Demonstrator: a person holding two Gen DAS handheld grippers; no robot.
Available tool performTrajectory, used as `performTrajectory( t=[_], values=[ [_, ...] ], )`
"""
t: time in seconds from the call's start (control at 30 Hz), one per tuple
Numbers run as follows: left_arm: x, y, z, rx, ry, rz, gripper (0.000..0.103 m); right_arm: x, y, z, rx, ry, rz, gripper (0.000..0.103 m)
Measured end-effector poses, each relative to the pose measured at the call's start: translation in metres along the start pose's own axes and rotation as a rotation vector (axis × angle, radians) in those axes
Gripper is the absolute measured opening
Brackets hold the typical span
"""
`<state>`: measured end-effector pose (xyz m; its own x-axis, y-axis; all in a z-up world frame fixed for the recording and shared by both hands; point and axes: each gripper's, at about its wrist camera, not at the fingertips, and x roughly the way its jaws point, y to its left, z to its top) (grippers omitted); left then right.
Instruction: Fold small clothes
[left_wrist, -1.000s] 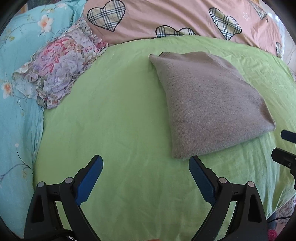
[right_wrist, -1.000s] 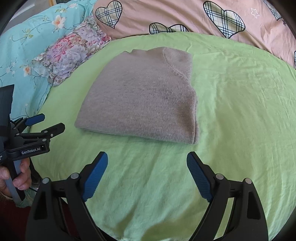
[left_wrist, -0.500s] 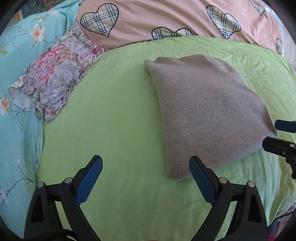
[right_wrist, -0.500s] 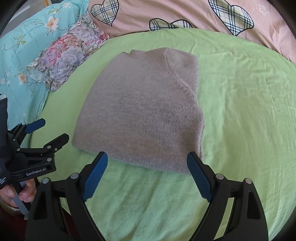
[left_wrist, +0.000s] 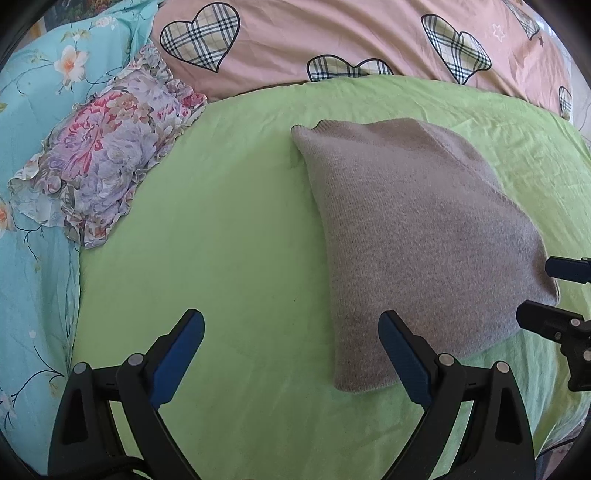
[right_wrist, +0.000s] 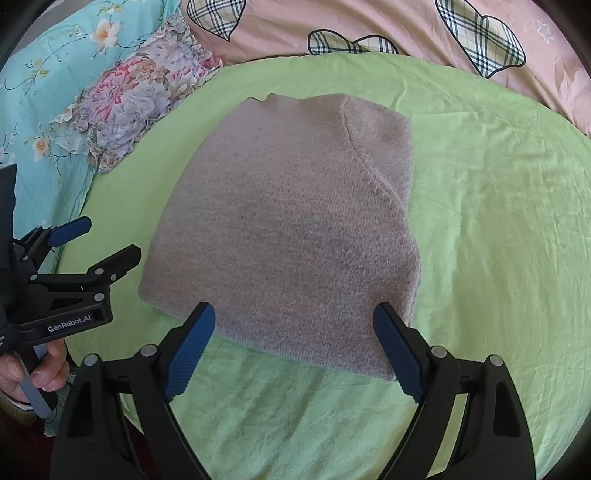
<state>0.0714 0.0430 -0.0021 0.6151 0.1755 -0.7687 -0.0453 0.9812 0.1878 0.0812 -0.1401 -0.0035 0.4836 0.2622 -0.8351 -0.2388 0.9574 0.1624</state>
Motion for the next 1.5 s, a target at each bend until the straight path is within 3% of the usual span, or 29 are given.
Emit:
performTrajectory(
  t=[1.37, 1.5],
  values=[
    [0.006, -0.001, 0.012, -0.046, -0.020, -0.070, 0.096, 0.006, -0.008, 0.016, 0.040, -0.051, 0.028, 0.088],
    [0.009, 0.005, 0.014, -0.068, -0.014, -0.132, 0.096, 0.005, -0.011, 0.017, 0.044, -0.064, 0.032, 0.088]
  ],
)
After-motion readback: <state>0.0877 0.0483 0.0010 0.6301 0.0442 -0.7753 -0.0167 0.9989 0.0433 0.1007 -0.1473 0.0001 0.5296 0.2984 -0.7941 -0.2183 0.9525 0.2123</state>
